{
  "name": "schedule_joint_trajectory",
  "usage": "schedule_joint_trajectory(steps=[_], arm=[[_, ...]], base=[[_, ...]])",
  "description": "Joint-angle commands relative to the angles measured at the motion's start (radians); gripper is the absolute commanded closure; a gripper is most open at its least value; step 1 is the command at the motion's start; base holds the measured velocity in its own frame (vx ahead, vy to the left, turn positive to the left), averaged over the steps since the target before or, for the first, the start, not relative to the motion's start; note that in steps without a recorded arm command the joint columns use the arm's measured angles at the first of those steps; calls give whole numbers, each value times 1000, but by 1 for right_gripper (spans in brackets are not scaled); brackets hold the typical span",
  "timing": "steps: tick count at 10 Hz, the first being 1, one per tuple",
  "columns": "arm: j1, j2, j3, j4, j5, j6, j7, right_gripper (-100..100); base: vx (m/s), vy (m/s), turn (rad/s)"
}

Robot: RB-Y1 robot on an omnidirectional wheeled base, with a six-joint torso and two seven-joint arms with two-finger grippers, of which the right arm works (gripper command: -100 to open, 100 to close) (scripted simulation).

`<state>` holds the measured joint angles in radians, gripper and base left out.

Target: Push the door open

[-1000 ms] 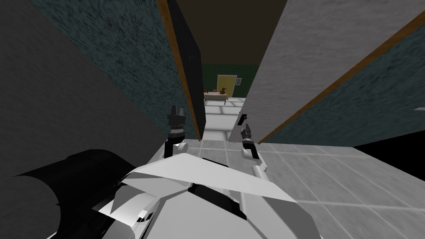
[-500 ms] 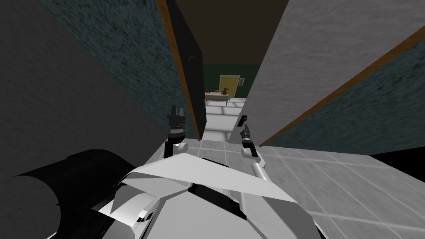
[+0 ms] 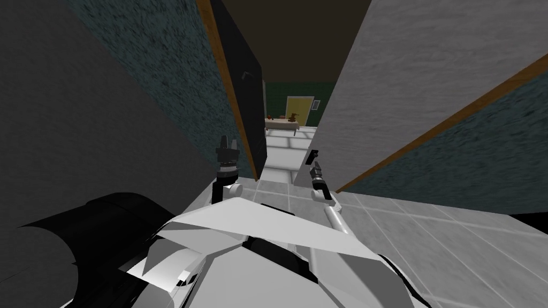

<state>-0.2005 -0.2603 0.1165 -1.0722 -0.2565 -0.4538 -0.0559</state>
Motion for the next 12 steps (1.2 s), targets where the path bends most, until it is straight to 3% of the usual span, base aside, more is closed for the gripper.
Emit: schedule_joint_trajectory(steps=[1,12], arm=[[-20,-7,5,37,-12,3,0,-100],[-143,-51,34,270,-73,-8,-12,-100]], base=[[26,-106,96],[24,-102,75]])
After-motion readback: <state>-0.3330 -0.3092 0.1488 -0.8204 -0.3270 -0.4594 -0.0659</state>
